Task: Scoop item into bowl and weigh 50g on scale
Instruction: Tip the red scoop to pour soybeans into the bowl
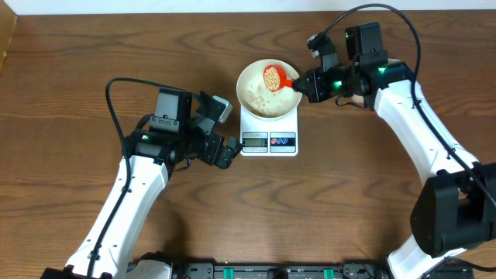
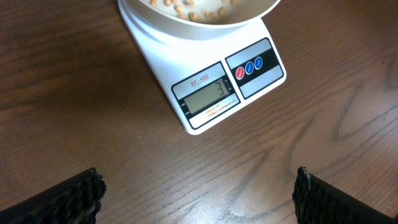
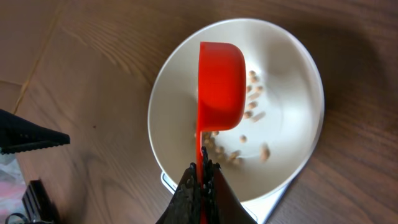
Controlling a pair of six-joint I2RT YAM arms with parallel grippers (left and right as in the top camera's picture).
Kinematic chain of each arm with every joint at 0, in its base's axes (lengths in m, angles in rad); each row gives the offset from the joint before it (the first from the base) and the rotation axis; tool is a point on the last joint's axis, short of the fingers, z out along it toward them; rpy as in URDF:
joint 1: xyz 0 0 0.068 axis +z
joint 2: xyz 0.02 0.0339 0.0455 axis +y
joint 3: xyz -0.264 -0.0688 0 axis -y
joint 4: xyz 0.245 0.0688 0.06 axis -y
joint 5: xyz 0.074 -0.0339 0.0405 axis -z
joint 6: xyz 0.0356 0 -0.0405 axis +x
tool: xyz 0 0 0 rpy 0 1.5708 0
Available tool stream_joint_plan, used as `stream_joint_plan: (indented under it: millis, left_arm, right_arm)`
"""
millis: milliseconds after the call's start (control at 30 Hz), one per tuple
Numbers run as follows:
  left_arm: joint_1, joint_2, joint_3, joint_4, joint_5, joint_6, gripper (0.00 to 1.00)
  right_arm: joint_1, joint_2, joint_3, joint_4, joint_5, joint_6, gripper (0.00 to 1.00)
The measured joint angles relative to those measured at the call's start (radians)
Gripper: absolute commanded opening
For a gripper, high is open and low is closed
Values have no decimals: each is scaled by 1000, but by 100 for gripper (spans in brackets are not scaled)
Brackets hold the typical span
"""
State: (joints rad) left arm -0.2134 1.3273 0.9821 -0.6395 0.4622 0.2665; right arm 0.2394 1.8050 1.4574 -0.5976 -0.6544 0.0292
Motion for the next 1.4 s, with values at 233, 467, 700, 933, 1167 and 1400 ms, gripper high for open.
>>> stream_joint_plan:
  millis: [233, 467, 700, 933, 1167, 1400]
  left_arm:
    - [0, 0, 0, 0, 0, 0, 99]
    - [0, 0, 0, 0, 0, 0, 99]
    - [0, 0, 0, 0, 0, 0, 99]
    - [0, 0, 0, 0, 0, 0, 99]
    - [0, 0, 0, 0, 0, 0, 99]
    - [0, 0, 0, 0, 0, 0, 99]
  right_arm:
    - [0, 0, 0, -9, 21, -19, 1]
    - [5, -2, 0, -10, 66, -58, 1]
    - [37, -2, 0, -9, 114, -90, 1]
    - [73, -2, 0, -10, 183, -126, 1]
    - [105, -4, 0, -5, 264, -179, 1]
    - [159, -43, 0, 15, 404, -259, 1]
